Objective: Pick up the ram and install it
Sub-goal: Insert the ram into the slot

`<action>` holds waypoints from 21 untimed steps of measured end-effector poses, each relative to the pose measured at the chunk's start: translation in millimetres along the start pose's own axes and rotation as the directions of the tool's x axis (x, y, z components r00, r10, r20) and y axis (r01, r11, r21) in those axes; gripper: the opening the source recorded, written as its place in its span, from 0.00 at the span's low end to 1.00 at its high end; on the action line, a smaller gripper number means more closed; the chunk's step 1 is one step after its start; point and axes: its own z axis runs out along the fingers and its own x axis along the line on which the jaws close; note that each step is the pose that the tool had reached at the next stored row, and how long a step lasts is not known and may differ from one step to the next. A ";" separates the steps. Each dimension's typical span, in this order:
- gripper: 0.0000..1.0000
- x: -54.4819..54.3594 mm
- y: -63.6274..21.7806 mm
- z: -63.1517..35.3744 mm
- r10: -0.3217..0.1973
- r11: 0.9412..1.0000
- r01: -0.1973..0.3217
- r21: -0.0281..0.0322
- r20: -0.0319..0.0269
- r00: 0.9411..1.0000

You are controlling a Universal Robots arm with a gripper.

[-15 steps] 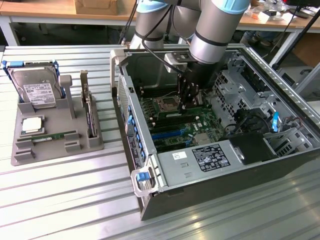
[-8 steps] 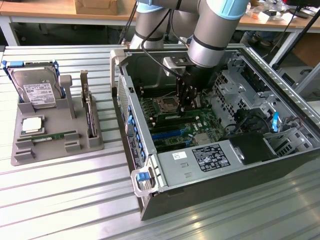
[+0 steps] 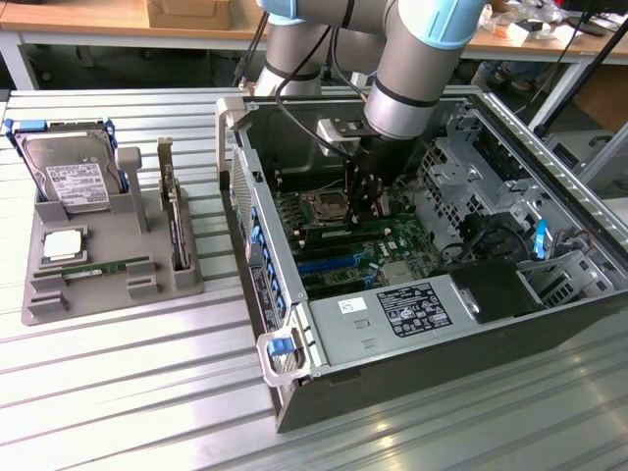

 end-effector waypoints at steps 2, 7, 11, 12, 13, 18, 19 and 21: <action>0.12 -0.1 -0.8 1.7 0.000 1.000 0.000 0.000 0.000 1.000; 0.12 -0.2 -5.6 1.9 0.000 1.000 0.000 0.000 0.000 1.000; 0.12 1.1 -5.9 1.9 -0.001 1.000 0.001 0.000 0.000 1.000; 0.12 2.3 -5.9 2.0 -0.002 1.000 0.002 0.000 0.000 1.000; 0.12 2.8 -5.9 1.9 -0.002 1.000 0.002 0.000 0.000 1.000; 0.12 2.1 -6.0 4.0 -0.003 1.000 0.003 0.000 0.000 1.000; 0.12 2.1 -6.0 4.3 -0.003 1.000 0.003 0.000 0.000 1.000; 0.13 2.0 -6.1 4.4 -0.003 1.000 0.003 0.000 0.000 1.000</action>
